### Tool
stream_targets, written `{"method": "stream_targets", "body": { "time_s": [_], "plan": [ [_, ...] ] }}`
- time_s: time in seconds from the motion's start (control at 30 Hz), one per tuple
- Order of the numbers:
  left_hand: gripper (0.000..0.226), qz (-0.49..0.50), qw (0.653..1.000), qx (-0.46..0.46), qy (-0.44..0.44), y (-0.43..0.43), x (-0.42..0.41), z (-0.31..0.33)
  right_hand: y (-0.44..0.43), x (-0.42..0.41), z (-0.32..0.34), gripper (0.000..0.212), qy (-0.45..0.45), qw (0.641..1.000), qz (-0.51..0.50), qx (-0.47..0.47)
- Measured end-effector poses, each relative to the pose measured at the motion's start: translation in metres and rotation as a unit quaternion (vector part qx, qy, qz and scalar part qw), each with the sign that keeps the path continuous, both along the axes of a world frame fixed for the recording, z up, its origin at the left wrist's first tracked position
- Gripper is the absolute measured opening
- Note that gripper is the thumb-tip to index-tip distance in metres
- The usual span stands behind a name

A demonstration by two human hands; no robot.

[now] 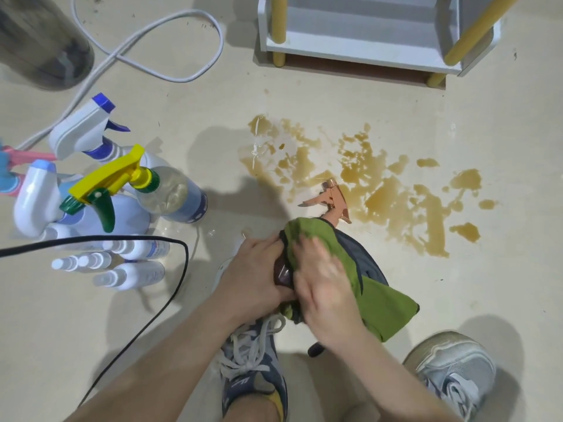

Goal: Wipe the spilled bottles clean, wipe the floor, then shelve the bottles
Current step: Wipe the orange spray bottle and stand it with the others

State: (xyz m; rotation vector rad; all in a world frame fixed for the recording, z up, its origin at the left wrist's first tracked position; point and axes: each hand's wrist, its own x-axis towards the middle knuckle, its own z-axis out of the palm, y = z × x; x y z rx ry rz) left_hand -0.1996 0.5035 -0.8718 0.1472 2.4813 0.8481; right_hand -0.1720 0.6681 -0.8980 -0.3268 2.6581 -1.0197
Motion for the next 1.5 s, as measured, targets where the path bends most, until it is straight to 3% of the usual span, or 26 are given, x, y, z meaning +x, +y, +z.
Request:
{"method": "stream_targets", "body": {
  "time_s": [0.1, 0.17, 0.27, 0.33, 0.4, 0.47, 0.53, 0.63, 0.73, 0.83, 0.9, 1.0, 1.07, 1.2, 1.27, 1.37, 1.43, 1.5],
  "plan": [
    [0.081, 0.11, 0.993, 0.035, -0.026, 0.002, 0.005, 0.007, -0.004, -0.056, -0.011, 0.052, -0.038, 0.995, -0.058, 0.075],
    [0.076, 0.17, 0.983, 0.065, -0.038, 0.001, 0.008, 0.009, -0.017, -0.05, -0.007, 0.047, -0.058, 0.995, -0.071, 0.047],
    [0.056, 0.153, 0.987, 0.053, -0.002, 0.003, 0.016, 0.001, -0.021, 0.02, 0.018, 0.047, -0.039, 0.998, -0.013, -0.042],
    [0.057, 0.158, 0.986, 0.047, 0.007, 0.005, 0.018, 0.0, -0.012, 0.032, 0.021, 0.048, -0.026, 0.998, 0.044, -0.028],
    [0.075, 0.175, 0.983, 0.059, -0.02, 0.003, 0.017, 0.002, -0.005, -0.002, 0.008, 0.048, -0.003, 0.999, 0.04, 0.016],
    [0.097, 0.182, 0.98, 0.069, -0.049, 0.001, 0.015, 0.003, -0.003, -0.043, -0.005, 0.047, -0.026, 0.997, -0.024, 0.069],
    [0.104, 0.188, 0.977, 0.082, -0.059, 0.001, 0.014, 0.004, -0.009, -0.048, -0.009, 0.045, -0.057, 0.993, -0.071, 0.077],
    [0.084, 0.179, 0.981, 0.071, -0.03, 0.003, 0.016, 0.008, -0.025, 0.01, 0.015, 0.046, -0.026, 0.999, -0.022, -0.003],
    [0.077, 0.18, 0.982, 0.057, -0.007, 0.007, 0.02, 0.007, -0.008, 0.015, 0.011, 0.046, 0.009, 0.998, 0.057, 0.011],
    [0.098, 0.193, 0.979, 0.062, -0.03, 0.007, 0.018, 0.004, -0.001, -0.041, -0.005, 0.048, -0.032, 0.995, -0.068, 0.071],
    [0.094, 0.184, 0.981, 0.055, -0.03, 0.005, 0.017, 0.004, -0.011, -0.038, -0.003, 0.046, -0.065, 0.988, -0.122, 0.071],
    [0.073, 0.177, 0.982, 0.058, -0.022, 0.005, 0.019, 0.003, -0.015, 0.013, 0.018, 0.042, 0.025, 0.999, -0.017, 0.037],
    [0.074, 0.18, 0.981, 0.068, -0.016, 0.009, 0.023, 0.0, -0.003, 0.007, 0.022, 0.038, 0.054, 0.996, 0.049, 0.057],
    [0.093, 0.192, 0.98, 0.047, 0.016, 0.016, 0.03, -0.003, -0.014, -0.066, 0.006, 0.042, 0.003, 0.974, 0.031, 0.225],
    [0.094, 0.201, 0.979, 0.028, 0.025, 0.015, 0.032, -0.003, -0.026, -0.058, 0.005, 0.051, -0.018, 0.982, 0.028, 0.188],
    [0.081, 0.161, 0.985, 0.01, 0.064, 0.012, 0.037, -0.005, -0.021, -0.007, 0.018, 0.045, 0.024, 0.987, 0.142, 0.068],
    [0.084, 0.149, 0.987, -0.001, 0.059, 0.01, 0.037, -0.006, -0.007, -0.012, 0.013, 0.039, 0.05, 0.973, 0.218, 0.06],
    [0.087, 0.136, 0.99, -0.009, 0.035, 0.01, 0.034, -0.005, -0.005, -0.038, 0.002, 0.046, 0.038, 0.978, 0.187, 0.087]
  ]
}}
